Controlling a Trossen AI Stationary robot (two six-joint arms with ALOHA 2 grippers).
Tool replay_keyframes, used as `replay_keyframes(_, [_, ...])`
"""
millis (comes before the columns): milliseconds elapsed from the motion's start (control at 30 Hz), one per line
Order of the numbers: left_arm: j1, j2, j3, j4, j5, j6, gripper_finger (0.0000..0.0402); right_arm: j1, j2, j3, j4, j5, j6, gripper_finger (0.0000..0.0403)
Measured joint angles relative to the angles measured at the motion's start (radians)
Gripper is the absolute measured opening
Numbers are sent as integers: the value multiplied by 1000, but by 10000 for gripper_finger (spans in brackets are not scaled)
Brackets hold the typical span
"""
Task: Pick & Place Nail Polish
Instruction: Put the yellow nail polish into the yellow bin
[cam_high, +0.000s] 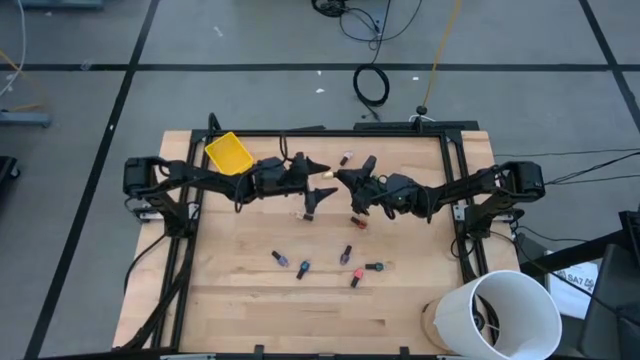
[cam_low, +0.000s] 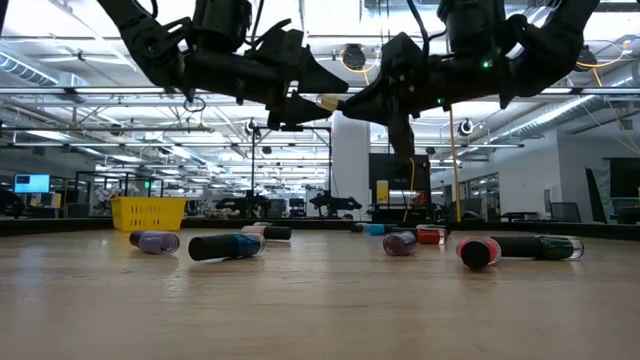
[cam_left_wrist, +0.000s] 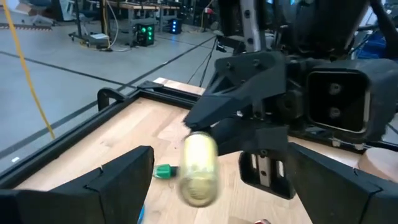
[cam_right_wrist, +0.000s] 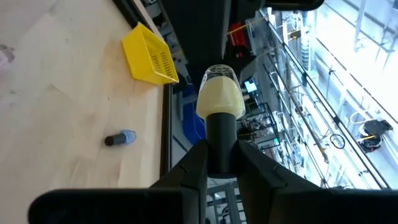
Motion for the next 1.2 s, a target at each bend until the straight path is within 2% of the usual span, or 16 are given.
replay_keyframes(100, [1, 0, 0, -1, -1, -21, 351, 0, 0, 0, 4, -2, 2, 48])
replay_keyframes(200, [1, 0, 0, 4, 0, -38, 329, 0, 0, 0, 2, -2, 3, 48])
replay_keyframes(600, [1, 0, 0, 6, -4, -98, 132, 0, 0, 0, 1, -7, 3, 48])
replay_keyframes(800, [1, -1, 0, 4, -17, -99, 52, 0, 0, 0, 0, -19, 26, 48])
replay_keyframes(1067, [1, -1, 0, 4, -25, -78, 51, -1, 0, 0, -1, -27, 48, 50])
replay_keyframes(1133, [0, -1, 0, 5, -24, -53, 51, -1, 0, 0, -1, -28, 105, 74])
replay_keyframes(1200, [0, -1, 0, 13, -23, -31, 51, 0, 0, 0, -2, -24, 179, 117])
